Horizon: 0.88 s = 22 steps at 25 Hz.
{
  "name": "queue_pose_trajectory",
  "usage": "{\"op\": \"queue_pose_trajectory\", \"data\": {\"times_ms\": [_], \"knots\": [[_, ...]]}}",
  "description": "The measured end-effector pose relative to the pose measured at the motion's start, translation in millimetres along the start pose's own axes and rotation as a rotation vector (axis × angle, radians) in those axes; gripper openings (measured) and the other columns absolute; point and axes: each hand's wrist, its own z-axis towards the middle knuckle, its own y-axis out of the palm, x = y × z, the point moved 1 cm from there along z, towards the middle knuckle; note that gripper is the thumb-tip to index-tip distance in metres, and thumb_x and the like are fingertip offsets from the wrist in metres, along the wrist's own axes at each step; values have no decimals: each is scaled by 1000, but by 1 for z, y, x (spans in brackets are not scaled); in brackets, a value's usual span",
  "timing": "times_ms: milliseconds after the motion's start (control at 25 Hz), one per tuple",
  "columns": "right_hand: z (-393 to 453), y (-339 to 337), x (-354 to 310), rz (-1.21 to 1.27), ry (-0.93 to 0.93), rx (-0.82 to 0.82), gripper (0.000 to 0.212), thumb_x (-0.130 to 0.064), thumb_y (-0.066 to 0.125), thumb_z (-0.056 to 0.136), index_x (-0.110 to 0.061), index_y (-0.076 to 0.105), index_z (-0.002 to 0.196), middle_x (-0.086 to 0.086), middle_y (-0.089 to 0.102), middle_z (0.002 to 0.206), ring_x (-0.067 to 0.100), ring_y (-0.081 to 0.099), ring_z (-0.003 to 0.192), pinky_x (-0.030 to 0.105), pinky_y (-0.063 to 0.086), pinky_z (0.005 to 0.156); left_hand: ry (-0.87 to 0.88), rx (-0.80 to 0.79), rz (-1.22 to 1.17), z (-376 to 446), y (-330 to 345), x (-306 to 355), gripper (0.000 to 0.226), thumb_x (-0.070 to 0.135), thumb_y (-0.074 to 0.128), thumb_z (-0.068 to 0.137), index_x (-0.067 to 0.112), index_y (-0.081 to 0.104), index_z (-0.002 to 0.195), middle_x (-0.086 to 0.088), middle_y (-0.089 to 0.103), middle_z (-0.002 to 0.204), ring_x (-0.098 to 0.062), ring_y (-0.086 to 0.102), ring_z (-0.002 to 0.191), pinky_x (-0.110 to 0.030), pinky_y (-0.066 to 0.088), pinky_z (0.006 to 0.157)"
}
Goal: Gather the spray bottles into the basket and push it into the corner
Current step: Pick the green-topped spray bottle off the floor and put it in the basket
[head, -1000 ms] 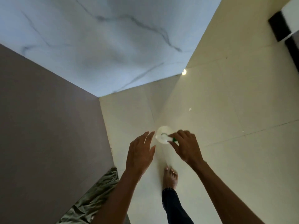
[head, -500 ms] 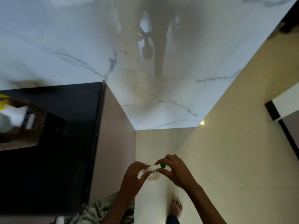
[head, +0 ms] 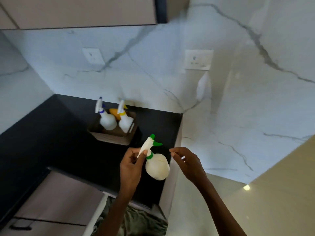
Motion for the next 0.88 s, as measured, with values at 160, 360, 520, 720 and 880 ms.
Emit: {"op": "queue_pose_trajectory", "data": {"times_ms": [160, 360, 520, 720, 880], "knots": [[27, 79, -49, -94, 50, -110, 22, -42, 54, 101, -35, 69, 116, -16, 69, 114, 2, 64, 103, 37, 56, 93, -12, 16, 75, 59, -79, -5, 14, 25, 76, 88, 37, 70, 83, 5, 76, 88, -11, 72, 85, -27, 58, 74], [66, 167, -110, -140, 93, -201, 25, -40, 54, 101, -33, 66, 122, -12, 65, 123, 4, 62, 107, 36, 54, 97, 50, -34, 184, 143, -169, -18, 10, 27, 75, 89, 22, 68, 95, 7, 74, 93, -6, 71, 87, -19, 56, 74], [102, 211, -149, -140, 131, -198, 27, -37, 56, 102, -30, 65, 126, -9, 63, 127, 7, 63, 110, 38, 55, 99, 46, -75, 226, 207, -214, -10, 14, 28, 73, 90, 37, 62, 93, 20, 67, 92, 5, 65, 84, -5, 50, 64], [139, 230, -154, -142, 156, -152, 21, -41, 56, 101, -34, 66, 118, -16, 63, 117, 3, 61, 105, 37, 55, 97, 63, -168, 215, 281, -230, -7, 13, 27, 71, 92, 29, 62, 102, 19, 64, 94, 0, 64, 86, -8, 50, 61], [164, 240, -140, -179, 154, -56, 18, -41, 56, 100, -36, 65, 116, -15, 62, 119, 2, 59, 106, 26, 50, 88, 115, -274, 161, 318, -223, -13, 6, 25, 71, 92, 26, 68, 97, 9, 72, 94, 3, 67, 82, -11, 53, 67]]}}
